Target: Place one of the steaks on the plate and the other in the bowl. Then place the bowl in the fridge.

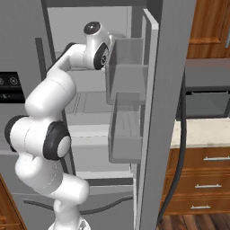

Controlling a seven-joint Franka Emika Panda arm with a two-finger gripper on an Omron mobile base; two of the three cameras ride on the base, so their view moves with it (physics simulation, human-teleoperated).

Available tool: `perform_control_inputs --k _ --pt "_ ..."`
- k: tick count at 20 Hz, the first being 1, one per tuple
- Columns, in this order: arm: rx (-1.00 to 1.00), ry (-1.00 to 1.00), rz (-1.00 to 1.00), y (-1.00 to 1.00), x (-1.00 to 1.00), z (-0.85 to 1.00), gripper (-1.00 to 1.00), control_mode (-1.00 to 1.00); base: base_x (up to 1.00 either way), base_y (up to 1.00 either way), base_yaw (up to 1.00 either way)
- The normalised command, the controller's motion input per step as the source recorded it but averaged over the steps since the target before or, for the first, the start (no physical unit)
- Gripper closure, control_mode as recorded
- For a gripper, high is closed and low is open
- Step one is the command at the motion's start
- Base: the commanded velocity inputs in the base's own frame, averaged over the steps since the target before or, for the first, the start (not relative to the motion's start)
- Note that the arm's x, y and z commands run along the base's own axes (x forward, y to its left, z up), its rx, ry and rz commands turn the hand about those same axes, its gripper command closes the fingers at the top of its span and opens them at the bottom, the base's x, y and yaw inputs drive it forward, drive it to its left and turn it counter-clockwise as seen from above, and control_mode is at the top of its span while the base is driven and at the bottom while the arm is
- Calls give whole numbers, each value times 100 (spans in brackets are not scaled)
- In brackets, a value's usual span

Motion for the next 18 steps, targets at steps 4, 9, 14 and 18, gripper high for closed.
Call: perform_control_inputs --k 4,9,14,18 --pt "0 2 0 9 46 0 100 -100 0 0 0" --pt "0 4 0 30 36 -12 100 -100 0 0 0" --pt "3 5 1 14 31 -19 100 -100 0 0 0" --pt "7 6 5 0 30 -8 100 -100 0 0 0"
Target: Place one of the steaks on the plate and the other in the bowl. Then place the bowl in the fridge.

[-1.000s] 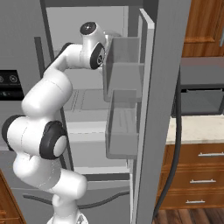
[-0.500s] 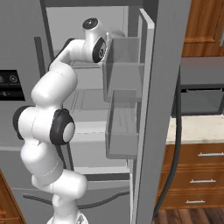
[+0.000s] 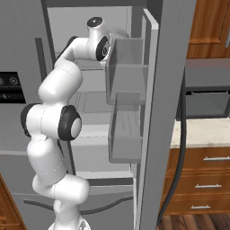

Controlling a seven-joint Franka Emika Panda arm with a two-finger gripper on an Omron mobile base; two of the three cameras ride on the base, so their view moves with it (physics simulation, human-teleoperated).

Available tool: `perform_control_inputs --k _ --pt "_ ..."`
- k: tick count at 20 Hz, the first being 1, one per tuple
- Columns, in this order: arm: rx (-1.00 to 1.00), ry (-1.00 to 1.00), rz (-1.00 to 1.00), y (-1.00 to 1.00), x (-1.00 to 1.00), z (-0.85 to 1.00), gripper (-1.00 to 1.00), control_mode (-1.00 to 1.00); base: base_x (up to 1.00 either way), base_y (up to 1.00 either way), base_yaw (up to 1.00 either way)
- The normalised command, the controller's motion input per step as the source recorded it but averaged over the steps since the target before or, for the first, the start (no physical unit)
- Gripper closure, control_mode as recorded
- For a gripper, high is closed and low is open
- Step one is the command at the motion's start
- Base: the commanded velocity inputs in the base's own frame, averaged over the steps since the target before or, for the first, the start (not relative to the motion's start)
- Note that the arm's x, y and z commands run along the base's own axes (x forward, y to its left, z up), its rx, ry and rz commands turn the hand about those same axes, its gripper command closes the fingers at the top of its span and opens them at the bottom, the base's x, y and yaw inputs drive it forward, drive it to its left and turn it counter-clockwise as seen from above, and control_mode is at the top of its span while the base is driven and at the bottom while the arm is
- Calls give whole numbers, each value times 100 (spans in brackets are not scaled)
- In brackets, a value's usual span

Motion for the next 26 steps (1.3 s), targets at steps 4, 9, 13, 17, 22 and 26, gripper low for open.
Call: perform_control_inputs --k 4,9,13,17,22,26 --pt "9 8 8 0 26 -3 100 -100 0 0 0" --pt "1 -4 7 2 -4 15 -100 -100 0 0 0" --pt "0 -18 6 4 -9 32 -100 -100 0 0 0" --pt "0 -22 5 9 -51 23 -100 -100 0 0 0" --pt "0 -23 3 8 -100 1 -100 -100 0 0 0" --pt "0 -23 1 1 -100 28 -100 -100 0 0 0"
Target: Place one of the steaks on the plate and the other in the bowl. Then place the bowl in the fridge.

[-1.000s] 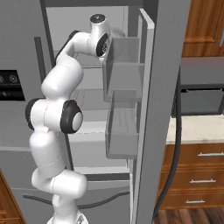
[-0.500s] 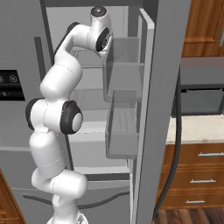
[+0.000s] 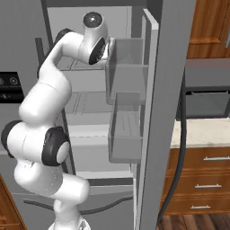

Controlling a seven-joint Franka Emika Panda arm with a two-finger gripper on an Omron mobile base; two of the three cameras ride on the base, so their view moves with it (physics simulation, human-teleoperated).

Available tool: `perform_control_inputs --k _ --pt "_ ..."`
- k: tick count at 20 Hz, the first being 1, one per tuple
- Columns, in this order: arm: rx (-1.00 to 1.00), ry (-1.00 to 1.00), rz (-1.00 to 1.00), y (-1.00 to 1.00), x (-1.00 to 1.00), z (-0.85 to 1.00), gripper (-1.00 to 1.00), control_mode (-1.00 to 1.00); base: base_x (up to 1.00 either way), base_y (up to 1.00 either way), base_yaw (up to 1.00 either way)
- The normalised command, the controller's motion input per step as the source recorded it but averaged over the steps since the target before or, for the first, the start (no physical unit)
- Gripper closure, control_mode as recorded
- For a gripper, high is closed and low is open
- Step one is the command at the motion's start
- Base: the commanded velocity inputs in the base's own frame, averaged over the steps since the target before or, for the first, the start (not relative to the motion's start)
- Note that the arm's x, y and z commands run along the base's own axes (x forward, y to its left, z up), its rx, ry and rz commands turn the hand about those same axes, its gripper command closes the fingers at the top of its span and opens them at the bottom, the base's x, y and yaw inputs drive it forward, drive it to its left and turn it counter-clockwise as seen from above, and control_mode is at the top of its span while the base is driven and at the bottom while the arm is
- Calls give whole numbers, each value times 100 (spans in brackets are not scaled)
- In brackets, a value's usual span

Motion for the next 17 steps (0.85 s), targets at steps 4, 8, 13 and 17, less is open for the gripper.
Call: perform_control_inputs --k 4,8,13,17 --pt "-3 -14 1 4 -100 22 -100 -100 0 0 0" --pt "-2 -6 1 14 -100 0 -100 -100 0 0 0" --pt "0 0 0 12 -100 0 -100 -100 0 0 0" --pt "-1 0 1 13 -100 0 -100 -100 0 0 0"
